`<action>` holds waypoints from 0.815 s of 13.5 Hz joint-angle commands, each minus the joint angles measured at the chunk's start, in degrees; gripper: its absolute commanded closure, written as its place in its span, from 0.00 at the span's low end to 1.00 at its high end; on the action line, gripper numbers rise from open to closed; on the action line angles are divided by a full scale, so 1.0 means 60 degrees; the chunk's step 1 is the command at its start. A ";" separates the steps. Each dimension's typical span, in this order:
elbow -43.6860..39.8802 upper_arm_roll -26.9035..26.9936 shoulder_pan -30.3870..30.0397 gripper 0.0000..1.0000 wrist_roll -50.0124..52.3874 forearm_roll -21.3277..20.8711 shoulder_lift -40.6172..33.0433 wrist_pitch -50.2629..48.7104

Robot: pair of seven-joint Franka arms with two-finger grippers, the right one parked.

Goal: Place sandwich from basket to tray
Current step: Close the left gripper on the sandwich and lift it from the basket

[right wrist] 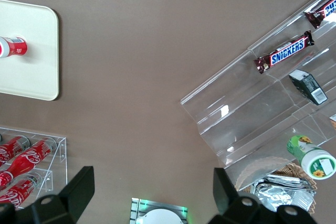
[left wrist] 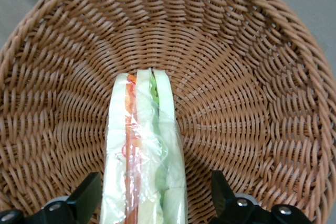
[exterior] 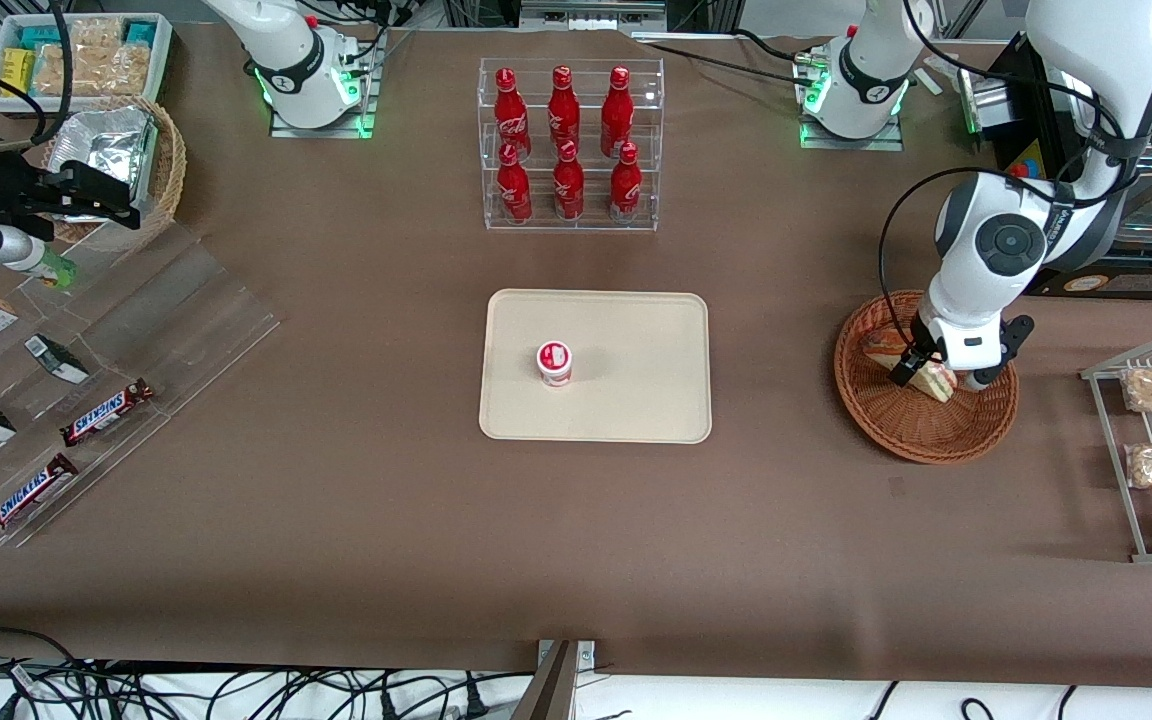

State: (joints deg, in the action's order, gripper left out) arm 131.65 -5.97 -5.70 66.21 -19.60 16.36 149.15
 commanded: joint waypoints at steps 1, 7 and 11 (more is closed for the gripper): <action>-0.0028 -0.0030 -0.0047 1.00 0.0171 -0.0293 0.0027 0.0103; -0.0115 -0.0045 -0.0061 1.00 0.0098 -0.0293 -0.0366 -0.0217; -0.1240 -0.0278 -0.0017 1.00 -0.1334 -0.0088 -0.0880 -0.2470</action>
State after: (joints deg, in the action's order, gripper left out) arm 127.46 -6.38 -5.68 62.30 -19.72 13.74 140.63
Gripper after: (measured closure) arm 0.806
